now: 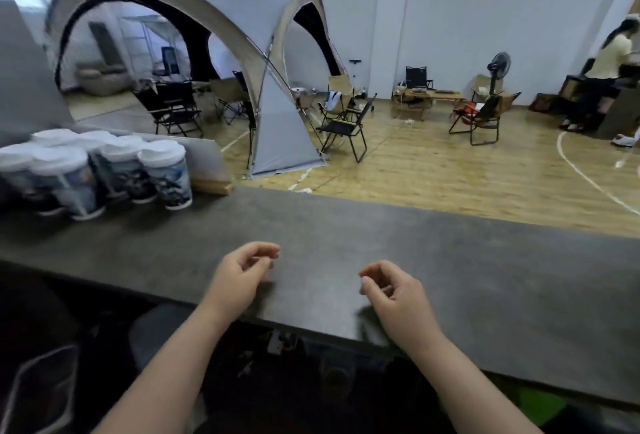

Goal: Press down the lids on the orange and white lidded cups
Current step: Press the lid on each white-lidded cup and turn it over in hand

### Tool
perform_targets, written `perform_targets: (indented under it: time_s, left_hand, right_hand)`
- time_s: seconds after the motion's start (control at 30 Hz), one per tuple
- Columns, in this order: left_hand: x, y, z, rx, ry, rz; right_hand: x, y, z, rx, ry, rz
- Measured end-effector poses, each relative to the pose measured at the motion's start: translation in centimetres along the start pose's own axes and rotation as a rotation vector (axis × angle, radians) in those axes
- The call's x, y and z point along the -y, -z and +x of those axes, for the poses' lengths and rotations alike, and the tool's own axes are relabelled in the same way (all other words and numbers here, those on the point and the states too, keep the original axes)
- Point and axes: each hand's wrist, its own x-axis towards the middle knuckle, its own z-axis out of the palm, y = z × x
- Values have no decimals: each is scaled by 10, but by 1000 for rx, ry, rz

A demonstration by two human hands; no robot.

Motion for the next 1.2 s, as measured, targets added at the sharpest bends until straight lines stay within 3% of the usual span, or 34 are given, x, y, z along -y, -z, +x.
perform_targets:
  time_s: [0.27, 0.57, 0.73, 0.9, 1.07, 1.2]
  left_hand:
    - [56, 161, 89, -266, 102, -110]
    - [85, 239, 172, -75, 103, 15]
    - [90, 242, 192, -27, 82, -56]
    - [93, 239, 191, -50, 54, -117]
    - [89, 223, 161, 40, 32, -240]
    - [88, 214, 147, 134, 29, -279]
  right_hand:
    - [75, -189, 99, 59, -5, 113]
    - [103, -330, 190, 170, -125, 42]
    - [106, -360, 216, 207, -128, -77]
    - [113, -362, 208, 39, -28, 55]
    - [107, -342, 181, -63, -37, 174]
    - [105, -316, 163, -64, 15, 88]
